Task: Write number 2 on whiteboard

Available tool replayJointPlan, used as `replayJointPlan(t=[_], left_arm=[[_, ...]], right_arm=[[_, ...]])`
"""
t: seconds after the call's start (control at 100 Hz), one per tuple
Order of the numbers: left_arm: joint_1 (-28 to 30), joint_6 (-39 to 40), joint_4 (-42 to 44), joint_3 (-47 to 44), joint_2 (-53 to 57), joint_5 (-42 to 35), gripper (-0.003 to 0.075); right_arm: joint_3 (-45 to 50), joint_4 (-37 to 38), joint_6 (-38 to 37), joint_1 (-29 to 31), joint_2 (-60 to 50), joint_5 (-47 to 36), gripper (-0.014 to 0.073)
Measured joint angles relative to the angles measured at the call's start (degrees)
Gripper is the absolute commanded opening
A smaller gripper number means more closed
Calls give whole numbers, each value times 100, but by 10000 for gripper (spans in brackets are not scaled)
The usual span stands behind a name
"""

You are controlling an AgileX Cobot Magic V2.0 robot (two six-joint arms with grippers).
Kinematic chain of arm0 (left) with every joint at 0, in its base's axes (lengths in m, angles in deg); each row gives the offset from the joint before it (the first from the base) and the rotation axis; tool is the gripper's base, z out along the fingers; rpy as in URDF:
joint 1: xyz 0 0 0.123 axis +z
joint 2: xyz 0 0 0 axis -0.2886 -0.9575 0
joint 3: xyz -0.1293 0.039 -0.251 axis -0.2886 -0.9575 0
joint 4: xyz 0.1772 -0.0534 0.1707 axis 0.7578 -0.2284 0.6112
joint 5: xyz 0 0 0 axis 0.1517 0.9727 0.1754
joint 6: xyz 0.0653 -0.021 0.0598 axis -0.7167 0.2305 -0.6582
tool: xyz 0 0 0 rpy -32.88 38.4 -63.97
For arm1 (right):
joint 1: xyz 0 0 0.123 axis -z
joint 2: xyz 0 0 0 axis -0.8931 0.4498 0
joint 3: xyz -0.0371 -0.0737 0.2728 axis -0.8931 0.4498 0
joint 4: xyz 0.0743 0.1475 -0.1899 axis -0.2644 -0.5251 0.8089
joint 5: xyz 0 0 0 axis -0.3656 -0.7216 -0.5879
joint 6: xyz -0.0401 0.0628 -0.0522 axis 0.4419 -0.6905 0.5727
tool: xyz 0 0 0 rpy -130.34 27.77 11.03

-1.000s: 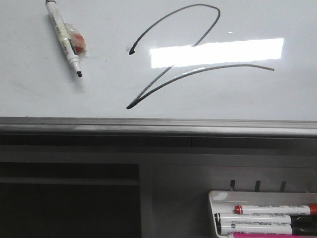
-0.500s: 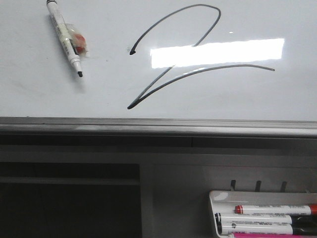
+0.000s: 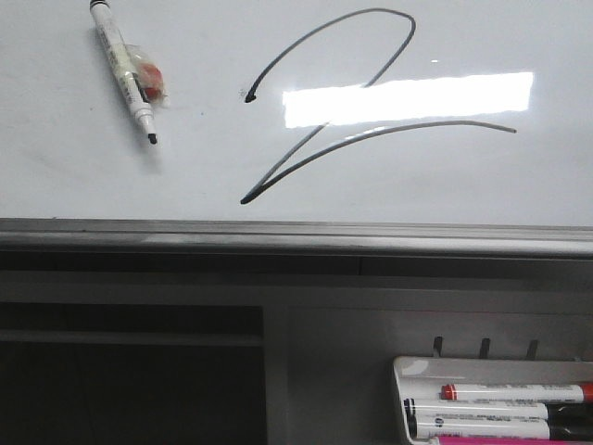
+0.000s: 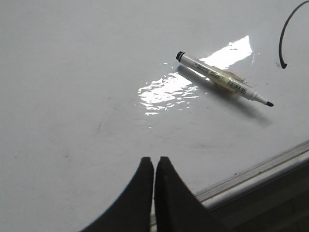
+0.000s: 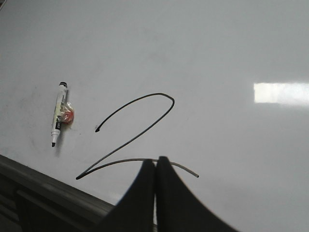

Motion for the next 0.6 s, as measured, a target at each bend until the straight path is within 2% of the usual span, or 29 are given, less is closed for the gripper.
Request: replayJointPlan(t=[0.12,0.28,0.39,0.6], left_arm=[[9,641,0,0,0,291,-20],[127,1779,129,0,0,1378,-20],[193,2037,301,0,0,1863,-20],[197,2110,388,0,0,1933,-20]], right_arm=[[0,0,0,0,0,0,-78],[0,0,0,0,0,0,-78],[0,0,0,0,0,0,-78],[0,0,0,0,0,0,-78]])
